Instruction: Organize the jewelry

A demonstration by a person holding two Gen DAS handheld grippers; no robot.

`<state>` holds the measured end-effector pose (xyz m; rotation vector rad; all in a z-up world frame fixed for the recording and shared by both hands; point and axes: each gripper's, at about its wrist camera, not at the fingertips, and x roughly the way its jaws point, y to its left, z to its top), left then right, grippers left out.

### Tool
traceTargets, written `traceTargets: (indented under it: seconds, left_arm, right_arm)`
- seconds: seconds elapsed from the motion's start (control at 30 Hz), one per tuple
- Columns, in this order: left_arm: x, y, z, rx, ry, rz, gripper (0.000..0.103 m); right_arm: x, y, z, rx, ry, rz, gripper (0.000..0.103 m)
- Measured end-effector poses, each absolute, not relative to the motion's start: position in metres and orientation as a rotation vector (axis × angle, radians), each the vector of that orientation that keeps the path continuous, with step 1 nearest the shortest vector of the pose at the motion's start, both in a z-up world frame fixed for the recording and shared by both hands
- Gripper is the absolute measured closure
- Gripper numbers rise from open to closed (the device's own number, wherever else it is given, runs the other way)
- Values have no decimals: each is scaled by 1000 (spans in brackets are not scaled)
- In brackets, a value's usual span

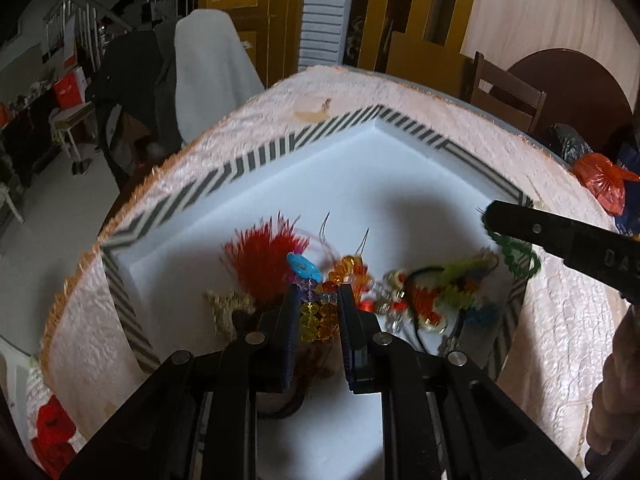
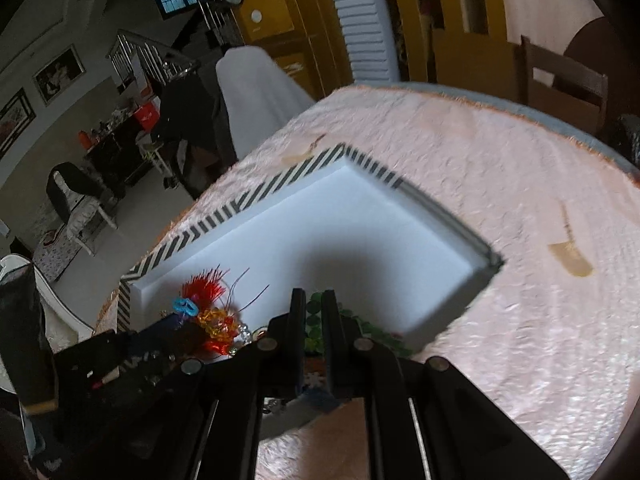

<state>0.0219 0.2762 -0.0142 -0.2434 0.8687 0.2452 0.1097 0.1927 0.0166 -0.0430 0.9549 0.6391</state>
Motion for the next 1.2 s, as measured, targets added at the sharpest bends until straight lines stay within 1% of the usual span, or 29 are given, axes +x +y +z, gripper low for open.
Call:
traceTargets:
  seconds: [0.2,0.4,0.5,0.57,0.6,0.63,0.67,0.7,0.73,0.83,0.9,0.97,1.03,1.2]
  left_arm:
    - [13,279,-20,-253,866,262,76]
    - [13,279,-20,-253,871,268,76]
    - [13,278,-19,-260,874,271,76]
    - [13,278,-18,-250,878,279,73]
    - [12,278,-17,-243,875,283,72]
    - [11,278,-17,-242,875,285,69]
    - [11,278,-17,-245,877,287,65]
    - [11,279,-17,-250,879,290,64]
    - [11,279,-17,-249,880,294,62]
    - [12,277,-15,-241,882,306,59]
    - [10,276,-12,-243,870,301,53]
    - [9,274,-11,-233,863,306,38]
    - [9,273,-9,-223,860,311,35]
    - [8,263,3,-189,839,325,35]
  right_arm:
    - [110,200,-9,-14,1011,668,95]
    - [112,198,0,14,1002,692,95]
    - [111,202,-4,-27,1012,690,95]
    - [110,199,-4,-13,1013,698,95]
    - [109,197,-3,0,1011,706,91]
    - [108,193,-2,10,1004,704,84]
    - [107,189,0,15,996,697,79]
    - [106,185,3,25,986,692,71]
    - [105,179,7,39,971,693,68]
    - [101,159,18,62,932,683,67]
    - [97,142,25,48,902,663,67]
    - [93,126,29,16,884,637,66]
    - [86,105,31,-33,866,610,66]
    - [67,46,26,-111,867,534,65]
